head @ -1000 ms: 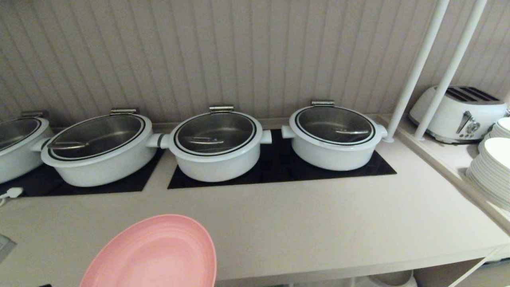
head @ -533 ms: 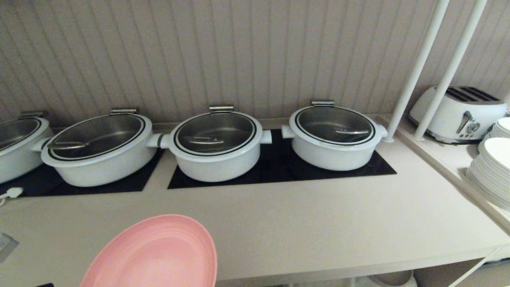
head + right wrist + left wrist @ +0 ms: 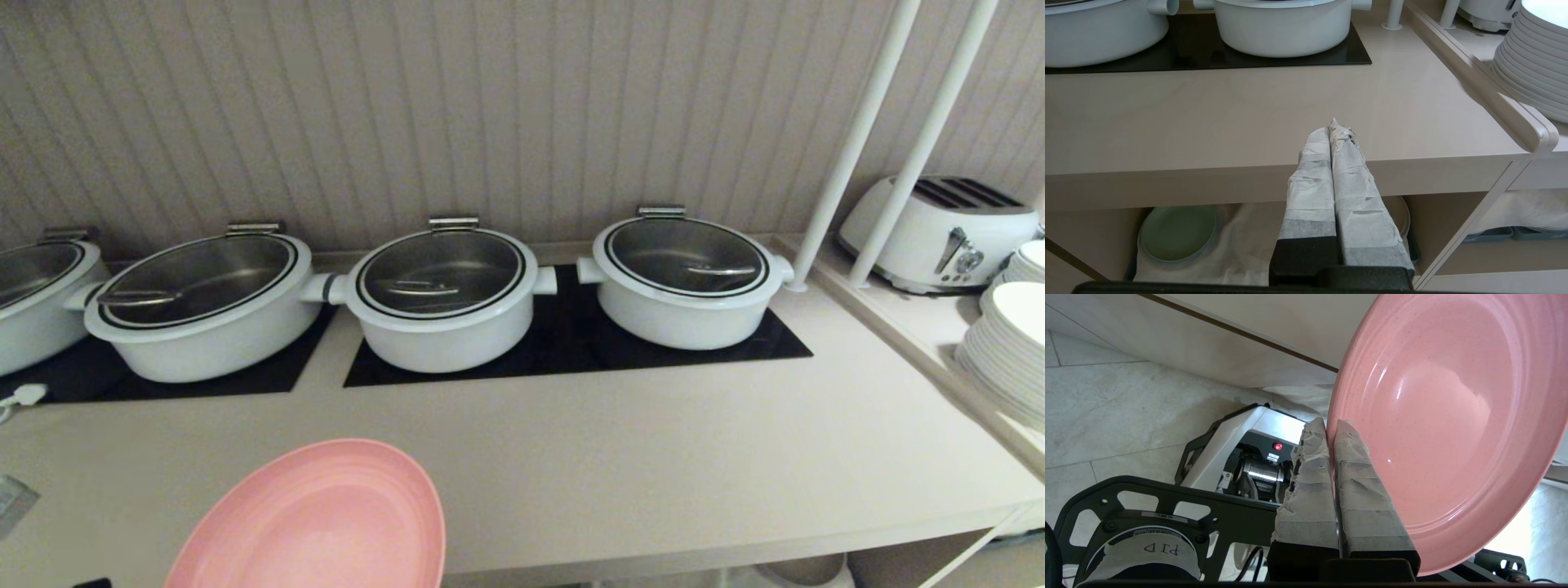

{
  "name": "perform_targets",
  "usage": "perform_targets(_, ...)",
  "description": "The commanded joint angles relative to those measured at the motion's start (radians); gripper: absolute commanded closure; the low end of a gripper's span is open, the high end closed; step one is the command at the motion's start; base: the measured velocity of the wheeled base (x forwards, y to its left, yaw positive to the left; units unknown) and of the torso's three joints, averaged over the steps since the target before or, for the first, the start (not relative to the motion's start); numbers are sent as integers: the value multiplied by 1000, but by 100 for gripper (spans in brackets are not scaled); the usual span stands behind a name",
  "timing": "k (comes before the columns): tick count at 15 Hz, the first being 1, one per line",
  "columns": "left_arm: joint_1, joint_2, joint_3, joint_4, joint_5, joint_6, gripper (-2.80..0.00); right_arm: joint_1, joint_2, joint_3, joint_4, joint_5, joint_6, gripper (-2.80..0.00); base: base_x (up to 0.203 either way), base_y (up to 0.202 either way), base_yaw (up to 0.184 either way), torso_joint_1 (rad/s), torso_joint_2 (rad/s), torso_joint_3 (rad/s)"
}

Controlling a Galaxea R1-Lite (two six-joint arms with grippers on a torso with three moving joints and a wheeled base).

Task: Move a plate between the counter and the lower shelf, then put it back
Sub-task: Put the plate in the cupboard

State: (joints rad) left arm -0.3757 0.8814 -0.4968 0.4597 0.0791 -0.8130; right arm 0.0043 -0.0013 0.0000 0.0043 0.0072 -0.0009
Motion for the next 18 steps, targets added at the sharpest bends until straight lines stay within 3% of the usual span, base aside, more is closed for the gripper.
perform_targets(1,0,4,-3,4,1,5,0,0,1,0,0,0,-1,0,0,0,0,0,0,0)
perform_targets(3,0,2,3,4,1,28,0,0,1,0,0,0,-1,0,0,0,0,0,0,0)
perform_targets(18,1,-39,18,6,-2,23,0,0,1,0,0,0,-1,0,0,0,0,0,0,0)
